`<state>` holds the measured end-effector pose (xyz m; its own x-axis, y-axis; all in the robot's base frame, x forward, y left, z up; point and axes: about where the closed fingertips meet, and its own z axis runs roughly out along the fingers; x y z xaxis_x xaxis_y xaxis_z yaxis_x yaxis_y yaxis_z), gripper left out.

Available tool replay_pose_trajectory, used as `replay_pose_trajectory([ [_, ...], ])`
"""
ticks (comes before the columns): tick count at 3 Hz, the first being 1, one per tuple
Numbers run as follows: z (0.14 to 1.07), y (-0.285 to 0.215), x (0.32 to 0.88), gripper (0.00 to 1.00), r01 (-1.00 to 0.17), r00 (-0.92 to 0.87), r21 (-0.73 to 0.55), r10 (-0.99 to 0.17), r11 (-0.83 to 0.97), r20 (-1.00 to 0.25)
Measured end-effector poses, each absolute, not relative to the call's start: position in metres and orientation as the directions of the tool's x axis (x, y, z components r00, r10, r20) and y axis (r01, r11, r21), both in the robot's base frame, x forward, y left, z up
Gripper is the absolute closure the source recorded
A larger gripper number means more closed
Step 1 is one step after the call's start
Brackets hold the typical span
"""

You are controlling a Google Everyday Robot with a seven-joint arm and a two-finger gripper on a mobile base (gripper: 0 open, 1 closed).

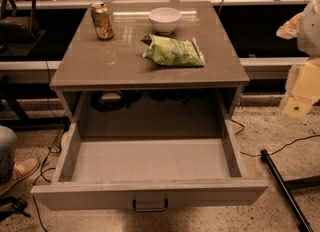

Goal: Place green jalapeno chip bag into top drawer

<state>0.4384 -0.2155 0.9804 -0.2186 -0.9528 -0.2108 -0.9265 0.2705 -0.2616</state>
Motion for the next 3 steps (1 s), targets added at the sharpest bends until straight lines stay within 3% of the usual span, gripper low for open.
replay_pose_trajectory([
  [2,0.977,-0.199,0.471,0.0,-0.92,-0.187,-0.289,-0.944,0.266,-0.273],
  [3,0.968,-0.174,0.532,0.0,-0.894,-0.186,-0.334,-0.925,0.299,-0.332],
])
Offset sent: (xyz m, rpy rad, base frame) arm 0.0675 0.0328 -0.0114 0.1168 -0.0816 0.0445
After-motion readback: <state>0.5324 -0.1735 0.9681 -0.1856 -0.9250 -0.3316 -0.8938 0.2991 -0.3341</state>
